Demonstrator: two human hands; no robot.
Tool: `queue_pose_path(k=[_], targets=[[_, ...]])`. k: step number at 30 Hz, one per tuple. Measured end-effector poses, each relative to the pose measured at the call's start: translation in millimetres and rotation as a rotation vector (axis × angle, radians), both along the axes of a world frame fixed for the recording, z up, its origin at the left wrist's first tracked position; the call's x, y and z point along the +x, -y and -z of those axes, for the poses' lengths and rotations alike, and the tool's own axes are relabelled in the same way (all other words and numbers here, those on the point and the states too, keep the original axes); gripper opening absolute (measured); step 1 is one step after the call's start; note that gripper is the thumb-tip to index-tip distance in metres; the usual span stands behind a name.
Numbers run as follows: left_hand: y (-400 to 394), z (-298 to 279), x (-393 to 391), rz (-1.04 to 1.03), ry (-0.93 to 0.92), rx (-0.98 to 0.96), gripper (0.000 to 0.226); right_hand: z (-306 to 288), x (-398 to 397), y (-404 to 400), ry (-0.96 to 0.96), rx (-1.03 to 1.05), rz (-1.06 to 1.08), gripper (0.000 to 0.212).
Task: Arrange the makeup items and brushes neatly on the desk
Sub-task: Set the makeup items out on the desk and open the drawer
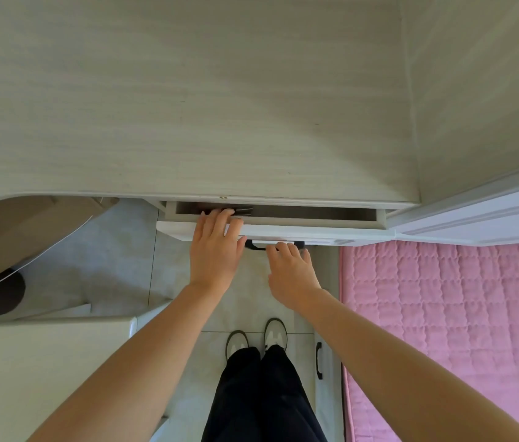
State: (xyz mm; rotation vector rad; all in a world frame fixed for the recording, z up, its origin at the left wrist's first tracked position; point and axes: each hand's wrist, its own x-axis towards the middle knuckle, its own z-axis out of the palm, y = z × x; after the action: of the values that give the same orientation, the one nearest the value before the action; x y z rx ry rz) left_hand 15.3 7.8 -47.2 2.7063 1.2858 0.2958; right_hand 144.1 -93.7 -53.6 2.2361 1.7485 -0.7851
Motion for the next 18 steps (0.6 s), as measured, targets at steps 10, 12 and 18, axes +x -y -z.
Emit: queue_pose_path(k=[10, 12, 18], targets=[[12, -6, -5, 0.001, 0.058, -0.065, 0.035, -29, 13, 10, -0.064, 0.105, -0.034, 0.053], [14, -5, -8, 0.011, 0.029, -0.054, 0.042, -42, 20, 9, -0.028, 0.214, -0.071, 0.043], [24, -2, -14, 0.021, -0.009, -0.028, 0.042, -55, 48, 19, 0.103, 0.370, -0.044, 0.035]])
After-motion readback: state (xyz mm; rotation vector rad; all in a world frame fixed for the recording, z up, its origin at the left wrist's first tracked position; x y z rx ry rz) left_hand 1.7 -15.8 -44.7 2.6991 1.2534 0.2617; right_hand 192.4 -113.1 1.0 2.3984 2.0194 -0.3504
